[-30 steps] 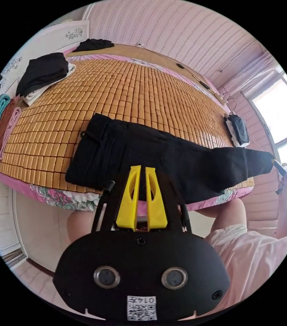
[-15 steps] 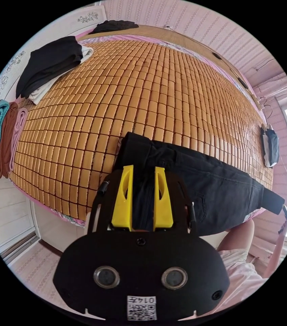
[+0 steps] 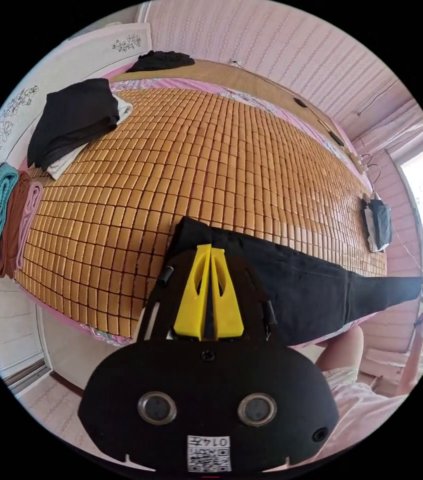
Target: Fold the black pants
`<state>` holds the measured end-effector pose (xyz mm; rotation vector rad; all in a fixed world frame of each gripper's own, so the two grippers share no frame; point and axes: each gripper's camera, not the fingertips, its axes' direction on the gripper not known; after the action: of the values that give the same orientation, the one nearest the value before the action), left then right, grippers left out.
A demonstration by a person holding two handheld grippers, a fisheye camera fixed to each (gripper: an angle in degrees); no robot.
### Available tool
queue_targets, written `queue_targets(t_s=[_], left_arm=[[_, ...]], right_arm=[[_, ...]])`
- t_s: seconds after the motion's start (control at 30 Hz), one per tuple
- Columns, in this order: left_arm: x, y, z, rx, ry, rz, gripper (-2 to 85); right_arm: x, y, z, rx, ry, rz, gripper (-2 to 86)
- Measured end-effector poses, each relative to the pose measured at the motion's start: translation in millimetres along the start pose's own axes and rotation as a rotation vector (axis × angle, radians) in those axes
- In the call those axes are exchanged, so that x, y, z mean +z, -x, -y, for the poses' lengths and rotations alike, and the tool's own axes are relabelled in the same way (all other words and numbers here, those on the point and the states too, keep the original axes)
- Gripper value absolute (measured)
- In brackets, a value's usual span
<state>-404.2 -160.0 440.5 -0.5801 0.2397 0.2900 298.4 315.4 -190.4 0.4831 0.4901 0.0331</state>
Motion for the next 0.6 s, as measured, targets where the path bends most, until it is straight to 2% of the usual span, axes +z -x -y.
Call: queue_targets(t_s=[0.13,0.2,0.33,0.4,0.47,0.5,0.6], left_arm=[[-60,19,-14,0.044,-0.204,-0.096,-1.0],[-92,49,-48,0.014,-0.316,-0.126,-1.0],[-93,108,-128,-0.140,-0.339,-0.151,-0.9],[-66,144,-180,-0.323,-0.224,-0.074,-0.8],[-52,167,-212,-0.427,-0.207,-0.194,-0.6],[-49,176,-226,-0.467,-0.213,-0.236,-0.3],[-53,185,-241,-0.496,-0.246,-0.196,3.0]], right_arm=[[-28,-28,-8,0.104,-0.142,0.091,-0.7],[-29,-37,-23,0.141,-0.136,0.046,-0.7],[8,-49,-82,0.165,0.107,0.022,-0.5],[35,-50,-109,0.221,0.262,-0.009,-0.4],[63,-45,-128,0.281,0.436,-0.049,0.3],[66,-42,-127,0.281,0.451,-0.044,0.8],[76,-6,-91,0.134,0.441,-0.028,4.2]])
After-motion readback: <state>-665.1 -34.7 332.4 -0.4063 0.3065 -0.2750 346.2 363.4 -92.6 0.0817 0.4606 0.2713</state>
